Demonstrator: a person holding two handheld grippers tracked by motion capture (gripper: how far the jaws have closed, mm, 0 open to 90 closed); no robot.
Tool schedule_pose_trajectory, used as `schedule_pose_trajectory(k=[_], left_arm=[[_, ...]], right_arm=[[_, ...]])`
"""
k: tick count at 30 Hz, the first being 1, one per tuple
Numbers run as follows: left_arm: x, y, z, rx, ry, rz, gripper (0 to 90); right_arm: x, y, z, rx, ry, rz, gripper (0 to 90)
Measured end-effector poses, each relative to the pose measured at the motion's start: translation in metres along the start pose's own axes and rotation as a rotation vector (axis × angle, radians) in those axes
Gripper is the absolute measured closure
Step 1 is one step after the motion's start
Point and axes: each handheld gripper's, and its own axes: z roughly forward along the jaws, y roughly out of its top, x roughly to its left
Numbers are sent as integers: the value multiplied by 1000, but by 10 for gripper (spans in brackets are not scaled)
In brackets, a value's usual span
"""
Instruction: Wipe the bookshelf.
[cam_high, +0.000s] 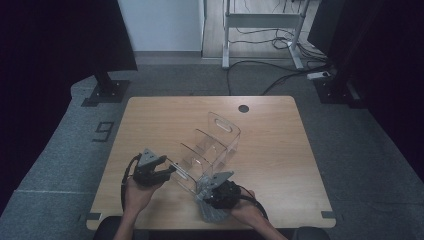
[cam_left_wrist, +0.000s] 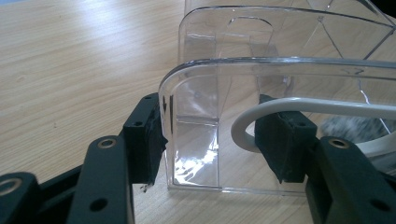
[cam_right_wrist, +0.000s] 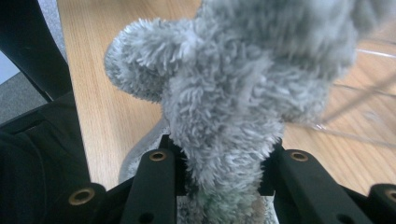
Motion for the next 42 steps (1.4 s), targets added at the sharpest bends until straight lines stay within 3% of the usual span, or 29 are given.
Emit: schedule_pose_trajectory(k=[8, 21, 42], left_arm=[[0, 0, 0, -4, -3, -3, 437], [1, -1, 0, -3, -9, -2, 435], [2, 0, 0, -2, -16, -4, 434]], right_arm=[[-17, -10, -29, -47, -23, 58, 674], [-37, -12, -66, -67, -83, 90, 669], [-89, -45, -131, -80, -278, 216, 660]])
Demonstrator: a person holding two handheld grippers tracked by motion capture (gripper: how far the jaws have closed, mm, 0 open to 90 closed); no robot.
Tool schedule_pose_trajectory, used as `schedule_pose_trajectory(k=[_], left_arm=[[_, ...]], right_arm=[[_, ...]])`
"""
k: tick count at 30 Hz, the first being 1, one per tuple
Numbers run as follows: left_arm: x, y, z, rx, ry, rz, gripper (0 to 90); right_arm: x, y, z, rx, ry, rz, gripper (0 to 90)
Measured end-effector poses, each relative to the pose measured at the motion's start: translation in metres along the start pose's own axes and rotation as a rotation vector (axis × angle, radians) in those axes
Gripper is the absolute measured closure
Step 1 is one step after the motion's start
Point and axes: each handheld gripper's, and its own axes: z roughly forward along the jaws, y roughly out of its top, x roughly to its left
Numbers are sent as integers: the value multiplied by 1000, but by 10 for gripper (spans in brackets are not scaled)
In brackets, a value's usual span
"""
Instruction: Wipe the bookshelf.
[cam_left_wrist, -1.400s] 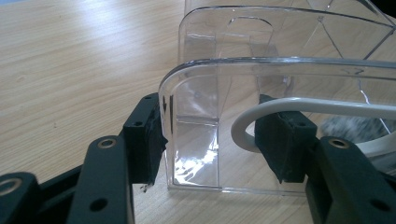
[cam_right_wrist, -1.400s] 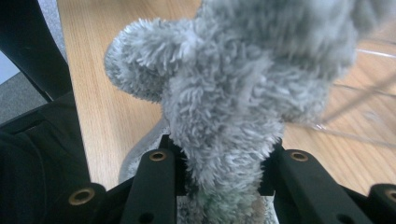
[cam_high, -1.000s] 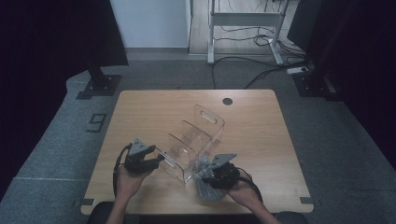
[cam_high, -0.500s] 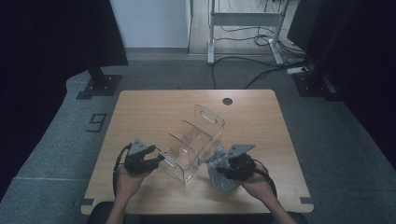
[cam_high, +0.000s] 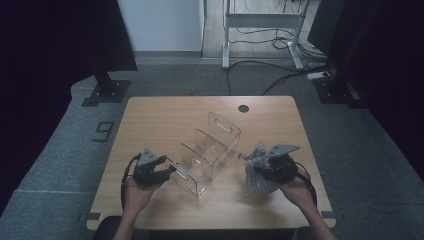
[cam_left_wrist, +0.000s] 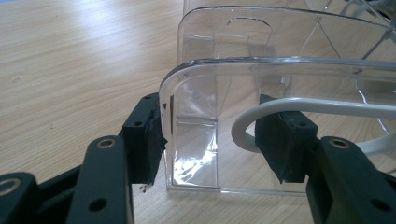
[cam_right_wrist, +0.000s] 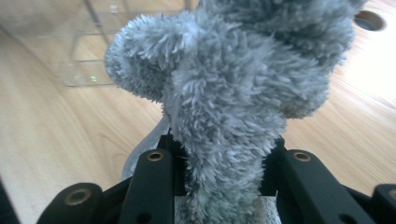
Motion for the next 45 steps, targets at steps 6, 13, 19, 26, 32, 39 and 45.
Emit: schedule_pose_trajectory(k=[6, 13, 19, 26, 32, 39, 45], left_arm=[[0, 0, 0, -2, -1, 0, 435], [0, 0, 0, -1, -2, 2, 435], [0, 0, 0, -2, -2, 3, 434], [0, 0, 0, -3, -1, 6, 434], [0, 0, 0, -4, 0, 9, 434], [0, 0, 1, -4, -1, 11, 434], [0, 0, 1, -6, 0, 11, 435]], right_arm=[[-19, -5, -12, 2, -68, 23, 659], [-38, -12, -23, 14, -131, 55, 657], [-53, -20, -28, 28, -173, 90, 652], [-67, -33, -23, 46, -204, 128, 638], [-75, -46, -13, 61, -214, 161, 629], [-80, -65, 5, 93, -215, 192, 609], [-82, -79, 19, 123, -211, 208, 576]])
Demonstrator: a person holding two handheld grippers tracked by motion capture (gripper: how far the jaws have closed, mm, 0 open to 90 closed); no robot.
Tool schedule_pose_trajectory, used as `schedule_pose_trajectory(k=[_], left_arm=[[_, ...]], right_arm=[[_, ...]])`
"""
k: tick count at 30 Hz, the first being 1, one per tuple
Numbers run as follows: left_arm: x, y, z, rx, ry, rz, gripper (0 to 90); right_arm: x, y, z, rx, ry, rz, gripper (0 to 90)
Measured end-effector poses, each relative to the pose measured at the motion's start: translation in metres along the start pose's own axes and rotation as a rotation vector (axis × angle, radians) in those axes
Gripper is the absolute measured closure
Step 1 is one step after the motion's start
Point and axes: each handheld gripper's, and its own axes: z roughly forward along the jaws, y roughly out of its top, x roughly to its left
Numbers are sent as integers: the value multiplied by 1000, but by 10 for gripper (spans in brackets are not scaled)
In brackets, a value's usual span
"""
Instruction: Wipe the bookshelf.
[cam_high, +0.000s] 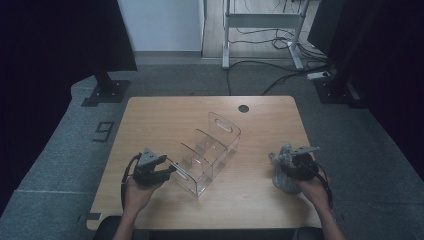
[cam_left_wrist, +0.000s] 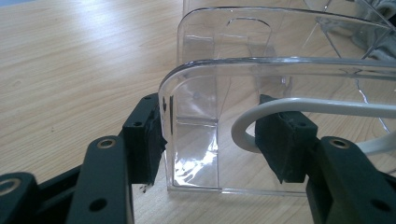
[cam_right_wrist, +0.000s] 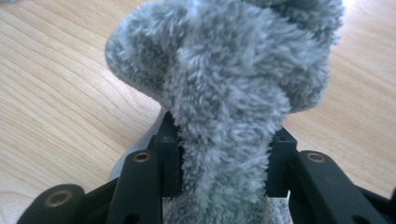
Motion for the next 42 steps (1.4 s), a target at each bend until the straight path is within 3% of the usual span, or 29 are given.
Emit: schedule_pose_trajectory(k=[4, 6, 10, 16, 21, 26, 36, 42], left_arm=[[0, 0, 0, 1, 0, 1, 435], [0, 0, 0, 0, 0, 2, 434], [0, 1, 0, 8, 5, 18, 427], [0, 1, -1, 8, 27, 34, 294], [0, 1, -6, 0, 33, 38, 264], [1, -2, -9, 4, 35, 35, 265], [9, -2, -8, -8, 45, -1, 259], [16, 1, -7, -3, 72, -8, 261]], right_arm=[[-2, -2, 1, 3, 0, 12, 520], [-3, -2, 0, -1, 0, 18, 421], [-2, -1, -6, -24, -6, -1, 305], [1, 9, -22, -68, -22, -18, 192], [6, 25, -35, -120, 4, -23, 179], [18, 43, -37, -143, 57, -47, 174], [41, 70, -13, -156, 155, -82, 170], [50, 80, 1, -158, 188, -96, 170]])
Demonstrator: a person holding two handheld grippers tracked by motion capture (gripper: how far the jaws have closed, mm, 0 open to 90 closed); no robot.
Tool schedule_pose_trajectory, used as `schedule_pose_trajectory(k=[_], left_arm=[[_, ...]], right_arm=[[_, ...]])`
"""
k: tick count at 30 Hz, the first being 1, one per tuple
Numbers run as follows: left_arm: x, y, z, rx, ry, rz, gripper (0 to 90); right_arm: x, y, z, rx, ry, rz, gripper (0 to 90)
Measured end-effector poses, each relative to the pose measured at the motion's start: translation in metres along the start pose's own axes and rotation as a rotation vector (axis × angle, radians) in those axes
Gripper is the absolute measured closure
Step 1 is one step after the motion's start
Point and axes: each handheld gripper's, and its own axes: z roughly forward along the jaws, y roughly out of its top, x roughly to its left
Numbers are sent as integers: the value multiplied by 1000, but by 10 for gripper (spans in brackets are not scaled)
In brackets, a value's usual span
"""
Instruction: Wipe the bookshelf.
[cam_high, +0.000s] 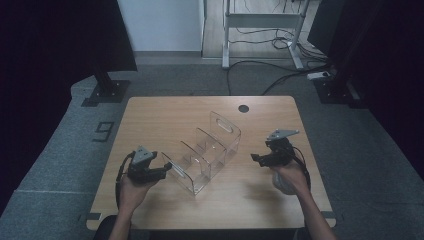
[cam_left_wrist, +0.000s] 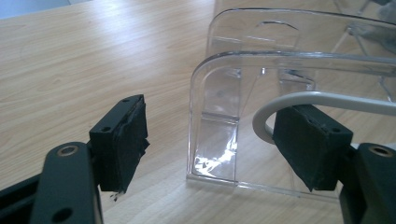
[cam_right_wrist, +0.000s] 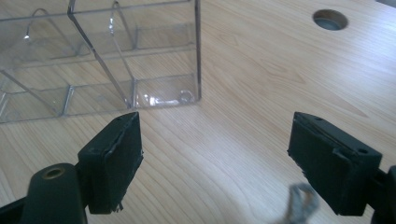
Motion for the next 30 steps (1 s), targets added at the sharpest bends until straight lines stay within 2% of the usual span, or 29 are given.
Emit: schedule_pose_trajectory(k=[5, 8, 13, 15, 17, 18, 23, 25, 30], left_arm=[[11, 2, 3, 0, 26, -23, 263], [15, 3, 5, -4, 24, -39, 267], [8, -3, 2, -6, -3, -55, 272], [5, -9, 0, 17, 8, -43, 274], [3, -16, 0, 35, -14, -52, 274], [0, -20, 1, 48, -29, -48, 275], [-8, -22, 7, 85, -37, -15, 276], [-7, -22, 9, 86, -39, -21, 277], [-4, -22, 11, 89, -33, -26, 277]], right_arm=[[6, 8, 14, 4, 34, -16, 170], [9, 11, 21, 1, 49, -23, 170], [16, 18, 34, 3, 87, -39, 170], [19, 20, 38, 4, 102, -51, 170], [22, 23, 41, -2, 115, -63, 171], [23, 25, 43, -4, 125, -68, 172], [29, 30, 49, -5, 164, -91, 203], [31, 30, 50, -2, 153, -102, 197], [31, 28, 47, -9, 153, -96, 222]])
